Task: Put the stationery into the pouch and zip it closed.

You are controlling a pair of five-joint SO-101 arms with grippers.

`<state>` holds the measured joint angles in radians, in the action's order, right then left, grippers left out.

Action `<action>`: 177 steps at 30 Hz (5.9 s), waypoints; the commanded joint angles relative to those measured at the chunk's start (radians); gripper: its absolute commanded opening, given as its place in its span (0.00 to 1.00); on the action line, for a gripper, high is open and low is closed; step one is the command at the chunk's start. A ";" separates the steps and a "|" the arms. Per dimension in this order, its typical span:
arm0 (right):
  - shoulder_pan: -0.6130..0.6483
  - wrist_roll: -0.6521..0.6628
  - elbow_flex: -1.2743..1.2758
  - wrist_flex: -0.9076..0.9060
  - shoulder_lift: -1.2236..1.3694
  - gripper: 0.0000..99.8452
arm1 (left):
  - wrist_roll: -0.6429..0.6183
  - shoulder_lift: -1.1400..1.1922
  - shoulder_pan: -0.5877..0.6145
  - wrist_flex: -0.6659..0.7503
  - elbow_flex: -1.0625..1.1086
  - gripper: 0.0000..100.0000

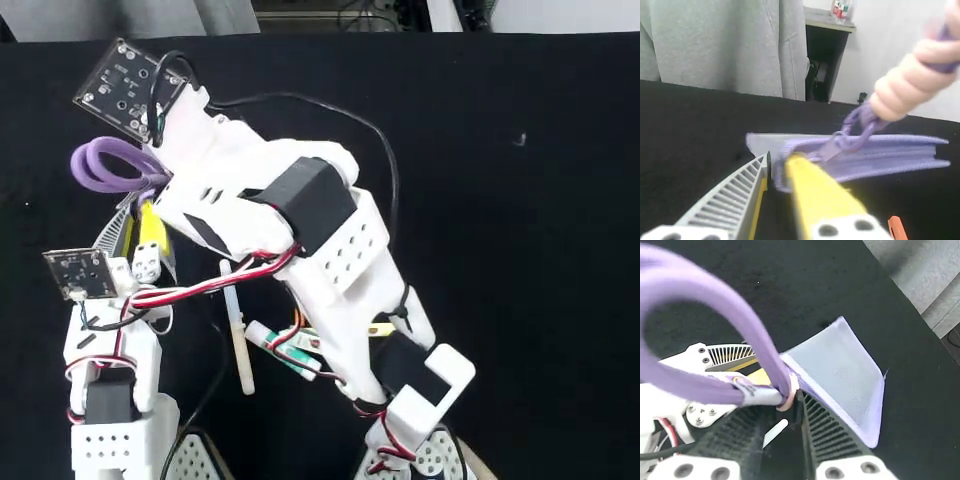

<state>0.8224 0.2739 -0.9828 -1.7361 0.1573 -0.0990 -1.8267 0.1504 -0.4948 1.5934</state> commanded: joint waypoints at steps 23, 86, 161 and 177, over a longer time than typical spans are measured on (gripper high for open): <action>-0.066 -0.080 0.168 -0.017 -0.090 0.21 | 0.008 0.005 0.012 0.000 -0.008 0.03; 0.086 0.393 2.025 1.583 -0.912 0.14 | 0.015 0.003 -0.090 -0.098 -0.071 0.03; 0.091 -0.245 2.437 2.062 -0.966 0.19 | -0.092 0.003 -0.058 -0.028 -0.107 0.03; 0.051 -0.262 2.282 2.257 -0.553 0.19 | -0.092 0.003 -0.058 -0.029 -0.111 0.03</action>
<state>0.8899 0.0100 1.3556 0.4335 -0.4427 -0.1772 -1.8128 0.0921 -0.5409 1.5566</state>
